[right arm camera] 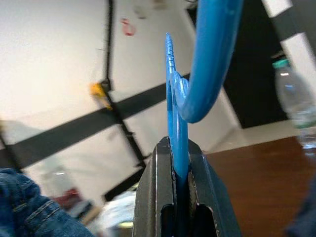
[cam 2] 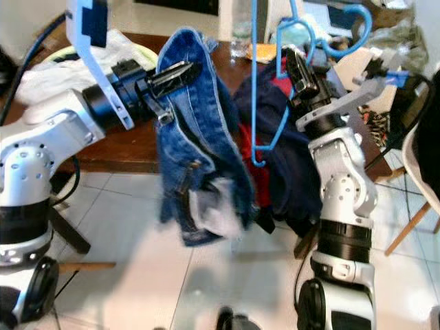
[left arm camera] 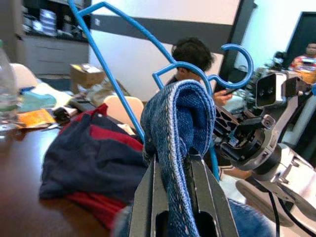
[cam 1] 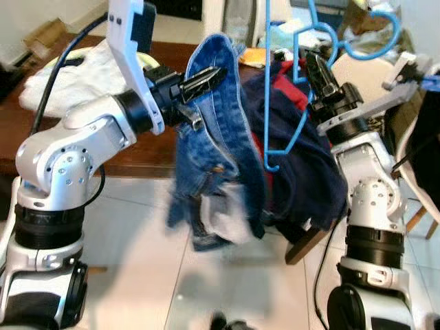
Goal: Hang hanger
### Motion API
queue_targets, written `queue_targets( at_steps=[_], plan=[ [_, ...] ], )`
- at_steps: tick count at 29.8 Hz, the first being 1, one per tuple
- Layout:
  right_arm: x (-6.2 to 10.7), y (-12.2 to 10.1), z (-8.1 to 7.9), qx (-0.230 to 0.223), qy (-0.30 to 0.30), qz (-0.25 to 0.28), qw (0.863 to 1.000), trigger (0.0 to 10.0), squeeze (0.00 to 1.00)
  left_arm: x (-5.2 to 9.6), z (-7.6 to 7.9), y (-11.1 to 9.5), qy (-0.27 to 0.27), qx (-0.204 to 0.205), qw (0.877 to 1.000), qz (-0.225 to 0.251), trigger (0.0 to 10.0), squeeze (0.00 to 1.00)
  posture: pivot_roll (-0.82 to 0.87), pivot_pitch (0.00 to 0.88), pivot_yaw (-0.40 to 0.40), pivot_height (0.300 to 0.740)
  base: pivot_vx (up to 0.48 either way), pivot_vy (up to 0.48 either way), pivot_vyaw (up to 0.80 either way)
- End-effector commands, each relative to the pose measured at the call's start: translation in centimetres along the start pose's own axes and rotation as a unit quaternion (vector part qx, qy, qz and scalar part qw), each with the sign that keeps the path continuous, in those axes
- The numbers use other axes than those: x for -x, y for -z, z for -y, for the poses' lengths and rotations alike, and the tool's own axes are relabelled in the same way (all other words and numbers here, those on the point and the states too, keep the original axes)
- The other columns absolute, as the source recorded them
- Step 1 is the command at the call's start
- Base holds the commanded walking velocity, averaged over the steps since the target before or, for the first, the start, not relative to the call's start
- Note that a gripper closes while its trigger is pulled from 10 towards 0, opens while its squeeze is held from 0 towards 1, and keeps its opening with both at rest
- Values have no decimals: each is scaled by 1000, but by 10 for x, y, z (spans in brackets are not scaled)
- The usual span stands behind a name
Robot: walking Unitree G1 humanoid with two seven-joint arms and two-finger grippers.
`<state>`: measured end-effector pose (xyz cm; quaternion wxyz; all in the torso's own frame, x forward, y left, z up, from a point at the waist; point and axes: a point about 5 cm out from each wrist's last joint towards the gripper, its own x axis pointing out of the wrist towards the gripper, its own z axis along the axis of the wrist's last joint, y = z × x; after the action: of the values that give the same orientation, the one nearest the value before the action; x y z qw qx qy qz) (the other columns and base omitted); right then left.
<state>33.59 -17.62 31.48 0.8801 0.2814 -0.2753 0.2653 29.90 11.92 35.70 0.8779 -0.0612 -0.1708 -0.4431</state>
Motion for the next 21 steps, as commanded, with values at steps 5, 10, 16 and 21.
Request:
queue_targets(
  at_steps=[5, 10, 16, 21],
  plan=[
    [11, -1, 21, 24, 56, -15, 998, 10000, 0, 0, 8, 16, 14, 14, 1000, -9, 10000, 0, 126, 113, -65, 740, -357, 0, -320],
    [27, 22, 39, 87, 115, -97, 985, 10000, 0, -1, 5, 46, -23, 10, 998, -50, 10000, 0, 115, 111, -68, 740, -211, 0, -800],
    [82, 75, 40, 224, 151, -257, 928, 10000, 0, 38, -16, 133, -184, -58, 965, -179, 10000, 0, 68, 113, -62, 740, 0, 0, -800],
    [129, 93, 19, 230, 157, -289, 916, 10000, 0, 91, -13, 158, -272, -85, 934, -216, 10000, 0, 57, 120, -71, 740, 0, 0, -800]
  ],
)
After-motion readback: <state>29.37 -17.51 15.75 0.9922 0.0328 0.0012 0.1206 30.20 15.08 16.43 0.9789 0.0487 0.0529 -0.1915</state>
